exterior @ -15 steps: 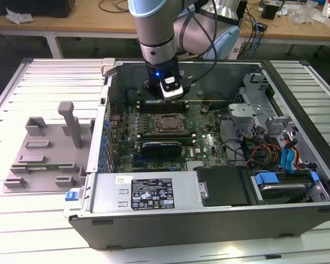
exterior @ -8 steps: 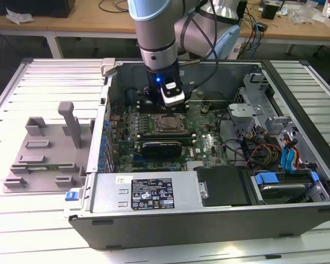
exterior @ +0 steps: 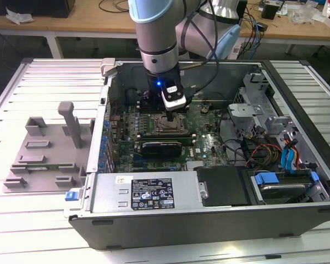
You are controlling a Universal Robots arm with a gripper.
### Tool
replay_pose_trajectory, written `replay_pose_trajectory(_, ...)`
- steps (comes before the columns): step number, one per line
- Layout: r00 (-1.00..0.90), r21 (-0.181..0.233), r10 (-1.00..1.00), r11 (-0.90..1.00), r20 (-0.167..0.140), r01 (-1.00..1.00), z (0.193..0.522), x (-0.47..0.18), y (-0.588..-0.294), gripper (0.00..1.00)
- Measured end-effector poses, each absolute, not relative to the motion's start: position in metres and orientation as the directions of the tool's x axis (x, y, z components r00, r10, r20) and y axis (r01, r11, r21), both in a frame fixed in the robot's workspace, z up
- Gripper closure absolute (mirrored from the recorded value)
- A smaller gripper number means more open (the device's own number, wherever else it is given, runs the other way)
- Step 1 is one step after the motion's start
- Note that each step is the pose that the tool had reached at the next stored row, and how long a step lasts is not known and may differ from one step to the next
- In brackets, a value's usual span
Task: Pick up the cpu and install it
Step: 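Install the first cpu locking lever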
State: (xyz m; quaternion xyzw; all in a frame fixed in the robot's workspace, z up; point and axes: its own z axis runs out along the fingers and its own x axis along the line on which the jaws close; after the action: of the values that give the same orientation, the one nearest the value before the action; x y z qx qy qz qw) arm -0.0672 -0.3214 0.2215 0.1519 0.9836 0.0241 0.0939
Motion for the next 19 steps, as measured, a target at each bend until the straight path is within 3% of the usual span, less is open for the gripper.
replay_pose_trajectory(7, -0.937, 0.075, 0.301, 0.953, -0.178, 0.293, 0.2312, -0.0672, -0.3214, 0.89)
replay_pose_trajectory(10, -0.942, 0.064, 0.301, 0.953, -0.151, 0.295, 0.2307, -0.0671, -0.3214, 0.89)
replay_pose_trajectory(19, -0.968, 0.048, 0.201, 0.980, -0.151, 0.196, 0.2300, -0.0672, -0.3214, 0.89)
